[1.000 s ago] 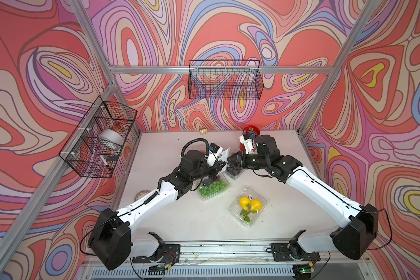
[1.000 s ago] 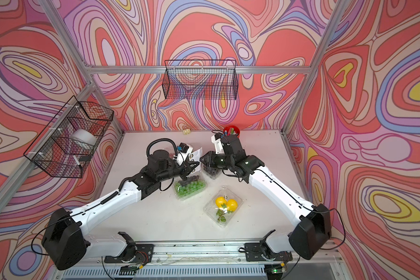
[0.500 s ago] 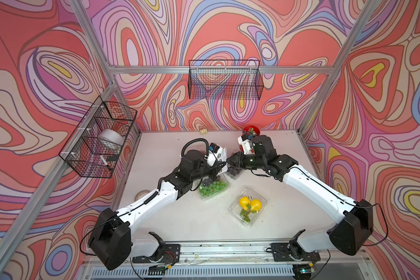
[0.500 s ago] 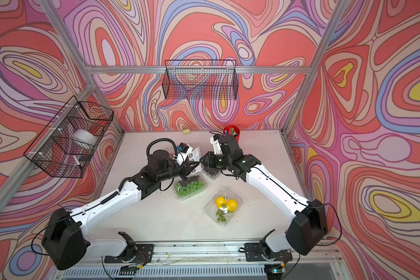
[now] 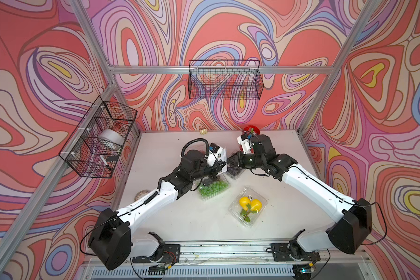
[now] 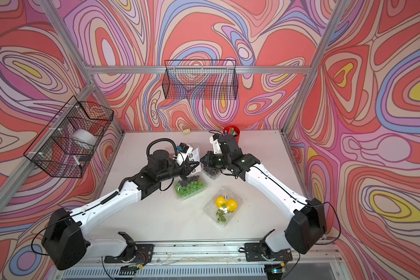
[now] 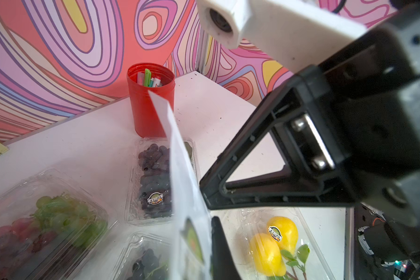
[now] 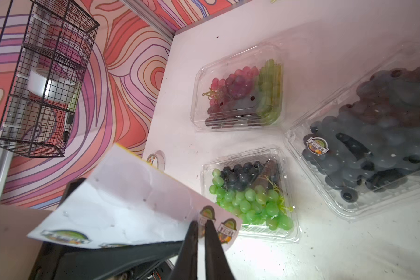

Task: Label fruit boxes
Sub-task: Tear off the label from the label sticker.

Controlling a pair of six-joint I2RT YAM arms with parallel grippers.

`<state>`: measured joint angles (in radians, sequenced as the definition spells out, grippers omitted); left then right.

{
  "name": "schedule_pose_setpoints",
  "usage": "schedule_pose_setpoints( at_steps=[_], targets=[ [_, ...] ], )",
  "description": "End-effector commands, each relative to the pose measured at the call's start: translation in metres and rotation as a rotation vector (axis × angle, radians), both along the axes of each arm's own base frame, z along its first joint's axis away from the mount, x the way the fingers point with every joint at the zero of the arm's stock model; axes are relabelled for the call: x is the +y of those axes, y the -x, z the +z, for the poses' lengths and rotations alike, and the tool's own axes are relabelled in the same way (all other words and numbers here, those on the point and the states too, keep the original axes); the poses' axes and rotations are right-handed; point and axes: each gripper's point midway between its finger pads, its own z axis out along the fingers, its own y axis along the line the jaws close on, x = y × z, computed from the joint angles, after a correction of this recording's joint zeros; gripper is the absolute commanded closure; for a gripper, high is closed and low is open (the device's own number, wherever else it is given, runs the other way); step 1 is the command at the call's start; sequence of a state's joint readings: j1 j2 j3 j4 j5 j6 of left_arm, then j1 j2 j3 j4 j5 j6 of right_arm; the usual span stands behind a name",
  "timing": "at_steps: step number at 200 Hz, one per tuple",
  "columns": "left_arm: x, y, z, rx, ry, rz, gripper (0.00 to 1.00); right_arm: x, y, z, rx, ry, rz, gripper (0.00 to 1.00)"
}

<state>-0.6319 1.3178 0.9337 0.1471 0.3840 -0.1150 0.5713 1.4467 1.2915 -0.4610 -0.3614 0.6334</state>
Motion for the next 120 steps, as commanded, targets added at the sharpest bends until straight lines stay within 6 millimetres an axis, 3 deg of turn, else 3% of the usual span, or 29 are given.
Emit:
schedule_pose_setpoints(
  at_steps=[1, 19, 120],
  targets=[
    [-0.002, -0.001, 0.013, -0.041, 0.009, -0.006, 1.0, 0.002, -0.001, 0.0, -0.006, 0.018, 0.005, 0.94],
    [-0.002, -0.001, 0.013, -0.041, 0.008, -0.005, 1.0, -0.001, 0.0, -0.001, -0.009, 0.029, 0.0, 1.0],
    [0.0, -0.001, 0.012, -0.044, -0.003, 0.003, 1.0, -0.024, 0.002, 0.005, -0.058, 0.089, -0.084, 1.0]
  ],
)
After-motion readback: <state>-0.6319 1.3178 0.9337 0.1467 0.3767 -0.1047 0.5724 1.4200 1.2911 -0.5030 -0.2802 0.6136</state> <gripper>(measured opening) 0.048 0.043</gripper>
